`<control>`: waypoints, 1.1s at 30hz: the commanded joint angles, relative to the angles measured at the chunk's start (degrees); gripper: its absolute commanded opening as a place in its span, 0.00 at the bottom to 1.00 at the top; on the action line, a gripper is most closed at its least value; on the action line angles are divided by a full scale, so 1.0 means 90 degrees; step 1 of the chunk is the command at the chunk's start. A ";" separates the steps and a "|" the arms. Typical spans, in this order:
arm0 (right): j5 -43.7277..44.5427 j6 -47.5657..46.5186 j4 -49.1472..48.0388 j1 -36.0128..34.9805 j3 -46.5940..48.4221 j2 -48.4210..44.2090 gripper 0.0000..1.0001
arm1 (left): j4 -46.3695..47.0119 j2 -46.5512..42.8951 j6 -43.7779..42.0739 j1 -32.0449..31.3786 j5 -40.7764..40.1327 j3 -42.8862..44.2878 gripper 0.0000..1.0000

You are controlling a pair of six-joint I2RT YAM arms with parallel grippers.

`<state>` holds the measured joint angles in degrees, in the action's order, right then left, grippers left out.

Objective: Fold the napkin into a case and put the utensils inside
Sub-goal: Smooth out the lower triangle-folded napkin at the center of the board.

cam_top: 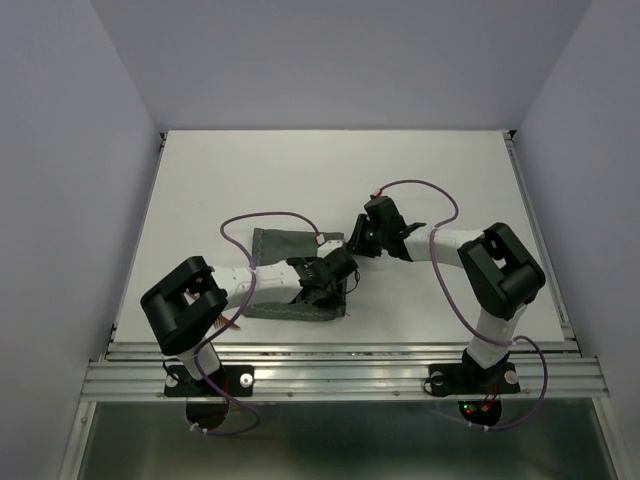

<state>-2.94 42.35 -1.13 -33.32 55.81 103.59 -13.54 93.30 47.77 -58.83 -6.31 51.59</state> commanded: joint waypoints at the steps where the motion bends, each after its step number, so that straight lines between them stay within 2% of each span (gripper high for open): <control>1: 0.0190 -0.0115 0.0301 0.0011 0.0068 0.0218 0.30 | -0.0165 -0.0063 -0.0054 -0.0045 -0.0149 0.0146 0.00; 12: 0.0482 -0.0135 0.0359 0.0011 0.0244 0.0462 0.32 | 0.0010 -0.0278 -0.0054 -0.0036 -0.0022 -0.0049 0.00; 16: 0.0639 -0.0125 0.0389 0.0011 0.0283 0.0521 0.13 | 0.0030 -0.0337 -0.0073 -0.0046 -0.0022 -0.0069 0.00; 17: 0.0716 -0.0116 0.0418 0.0011 0.0302 0.0521 0.06 | 0.0040 -0.0356 -0.0083 -0.0036 -0.0012 -0.0069 0.00; 19: 0.0814 -0.0096 0.0428 0.0011 0.0322 0.0511 0.01 | 0.0059 -0.0386 -0.0122 -0.0036 -0.0003 -0.0078 0.00; 33: 0.1010 0.0187 0.0428 0.0011 0.0635 0.0687 0.01 | 0.0342 -0.0357 -0.0278 -0.0055 0.0281 -0.0069 0.00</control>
<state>2.66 43.97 -0.36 -33.43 60.42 107.42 -11.73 91.64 46.33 -58.81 -4.73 51.09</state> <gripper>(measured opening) 0.017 0.029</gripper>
